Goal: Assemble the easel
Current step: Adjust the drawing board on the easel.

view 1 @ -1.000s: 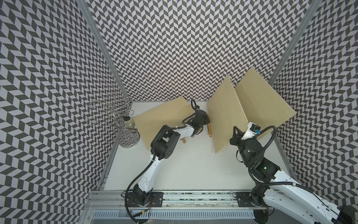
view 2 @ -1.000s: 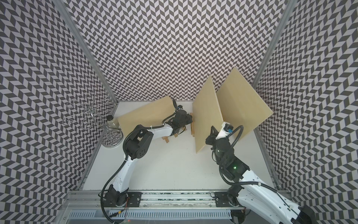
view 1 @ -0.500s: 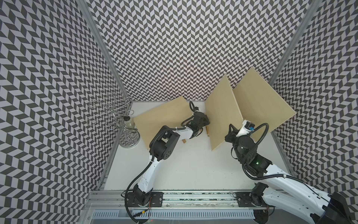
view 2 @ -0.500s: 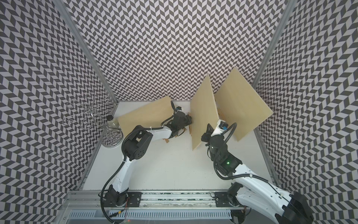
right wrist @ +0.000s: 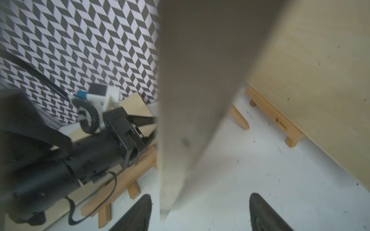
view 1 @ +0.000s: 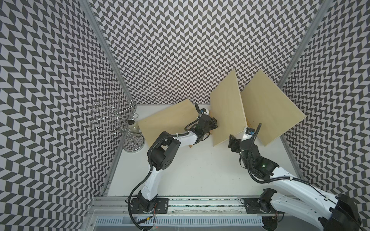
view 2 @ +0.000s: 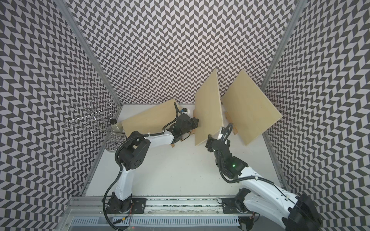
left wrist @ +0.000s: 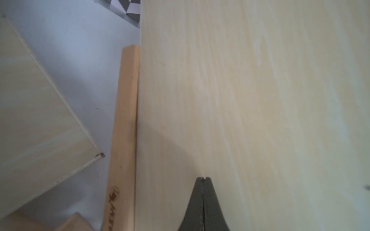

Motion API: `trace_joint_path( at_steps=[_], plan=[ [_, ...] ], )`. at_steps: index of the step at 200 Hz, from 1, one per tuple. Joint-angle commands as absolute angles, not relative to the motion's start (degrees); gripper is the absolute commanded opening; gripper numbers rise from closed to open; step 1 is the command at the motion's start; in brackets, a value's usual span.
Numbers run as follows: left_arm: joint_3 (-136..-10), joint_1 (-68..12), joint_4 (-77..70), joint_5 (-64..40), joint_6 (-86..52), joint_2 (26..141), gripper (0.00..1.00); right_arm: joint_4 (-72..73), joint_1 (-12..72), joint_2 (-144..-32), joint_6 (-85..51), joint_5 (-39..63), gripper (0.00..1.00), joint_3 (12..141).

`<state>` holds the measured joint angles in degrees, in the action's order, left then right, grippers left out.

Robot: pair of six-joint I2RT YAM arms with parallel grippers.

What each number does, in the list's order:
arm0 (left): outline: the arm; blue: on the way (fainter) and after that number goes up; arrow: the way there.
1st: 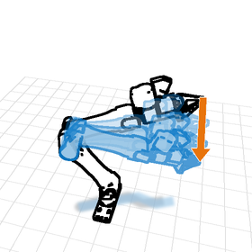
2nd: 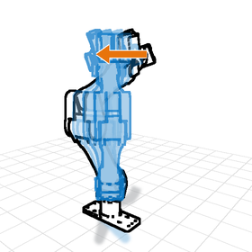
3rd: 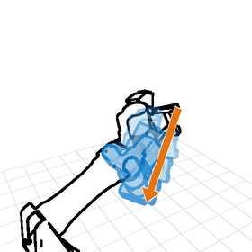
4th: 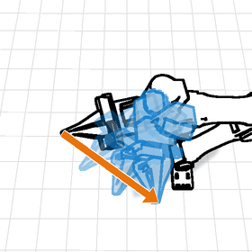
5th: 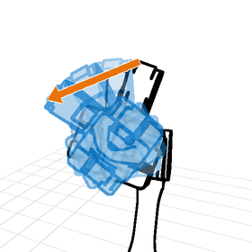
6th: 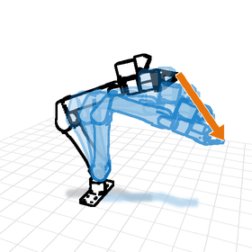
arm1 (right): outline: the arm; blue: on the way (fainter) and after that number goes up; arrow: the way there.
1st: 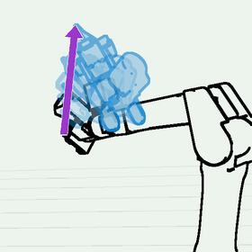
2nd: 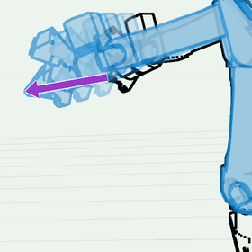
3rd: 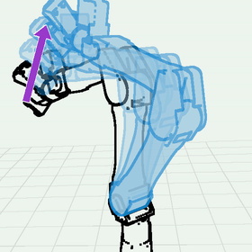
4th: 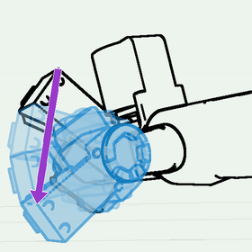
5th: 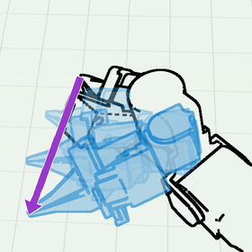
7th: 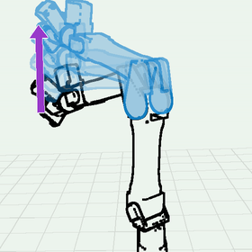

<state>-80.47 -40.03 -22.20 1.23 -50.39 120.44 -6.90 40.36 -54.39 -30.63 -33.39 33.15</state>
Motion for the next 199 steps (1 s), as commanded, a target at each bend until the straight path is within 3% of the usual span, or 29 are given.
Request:
trace_joint_path(
  at_steps=[1,35,61,96,199],
  plan=[
    [-76.46,-38.54,-24.67,1.67,-50.76,115.27,0.00,-21.50,40.61,-54.12,-33.60,-29.44,0.81,32.14],
    [-68.31,-31.82,-24.01,2.91,-52.29,106.12,0.00,-27.35,40.61,-49.79,-33.71,-28.76,0.81,34.40],
    [-69.53,-28.97,-23.66,-0.53,-53.00,108.37,0.00,-26.37,40.01,-52.02,-28.27,-30.28,0.82,37.77],
    [-73.40,-29.96,-22.47,-4.72,-54.46,113.66,0.00,-24.33,33.07,-60.88,-22.39,-21.99,0.83,46.10],
    [-74.02,-31.20,-23.35,-10.29,-55.28,118.24,0.00,-24.84,24.74,-65.74,-14.34,-22.23,0.85,56.34]
  ],
)
